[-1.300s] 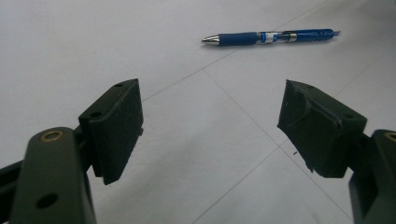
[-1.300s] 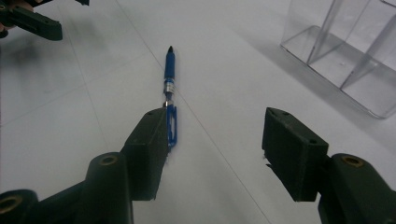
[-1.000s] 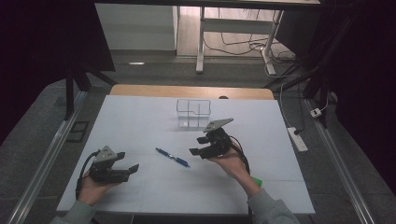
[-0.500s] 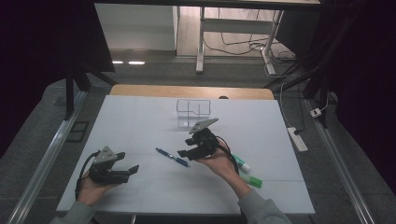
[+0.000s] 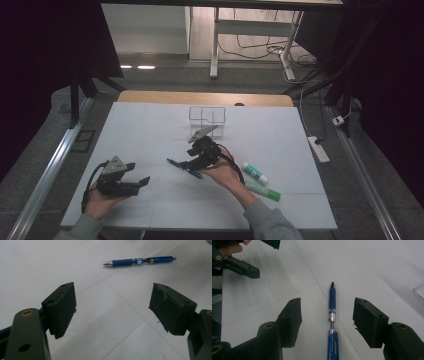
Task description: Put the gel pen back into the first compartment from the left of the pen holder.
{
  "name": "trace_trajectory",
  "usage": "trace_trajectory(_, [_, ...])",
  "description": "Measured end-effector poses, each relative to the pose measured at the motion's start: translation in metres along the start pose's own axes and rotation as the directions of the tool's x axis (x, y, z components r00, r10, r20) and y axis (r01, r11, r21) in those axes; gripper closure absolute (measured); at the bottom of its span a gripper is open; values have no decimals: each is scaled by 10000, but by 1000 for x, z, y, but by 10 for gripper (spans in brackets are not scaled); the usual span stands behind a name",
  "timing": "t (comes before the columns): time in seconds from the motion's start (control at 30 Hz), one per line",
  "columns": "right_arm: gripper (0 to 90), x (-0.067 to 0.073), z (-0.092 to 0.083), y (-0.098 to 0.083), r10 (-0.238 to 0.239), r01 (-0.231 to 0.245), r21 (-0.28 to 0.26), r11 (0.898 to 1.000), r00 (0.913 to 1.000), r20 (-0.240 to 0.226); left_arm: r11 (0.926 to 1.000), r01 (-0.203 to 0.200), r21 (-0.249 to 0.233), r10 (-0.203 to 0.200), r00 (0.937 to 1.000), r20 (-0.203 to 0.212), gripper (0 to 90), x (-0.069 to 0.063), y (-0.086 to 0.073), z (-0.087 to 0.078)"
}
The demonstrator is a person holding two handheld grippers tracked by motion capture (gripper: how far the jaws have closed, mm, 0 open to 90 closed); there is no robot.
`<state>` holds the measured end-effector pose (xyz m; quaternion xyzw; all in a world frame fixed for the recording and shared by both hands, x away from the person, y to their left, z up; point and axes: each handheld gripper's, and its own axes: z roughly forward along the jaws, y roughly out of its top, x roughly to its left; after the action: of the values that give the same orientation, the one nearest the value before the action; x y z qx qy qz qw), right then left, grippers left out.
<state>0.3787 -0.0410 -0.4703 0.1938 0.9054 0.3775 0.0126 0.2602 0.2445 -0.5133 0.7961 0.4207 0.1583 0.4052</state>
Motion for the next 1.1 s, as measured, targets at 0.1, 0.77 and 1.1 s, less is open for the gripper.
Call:
trace_trajectory(0.1, [401, -3, 11, 5, -30, 29, 190, 9998, 10000, 18, 10000, -1, 34, 1, 10000, -9, 212, 1, -1, 0])
trace_trajectory(0.77, [400, -12, 58, 12, -104, 102, 1115, 9937, 9999, 16, 9999, 49, 108, -48, 9999, -121, 212, 1, -5, -2])
trace_trajectory(1.1, [412, -13, 72, 12, -167, 152, 1651, 9862, 9998, 78, 10000, 13, 95, -12, 9999, -151, 213, 1, -6, -3])
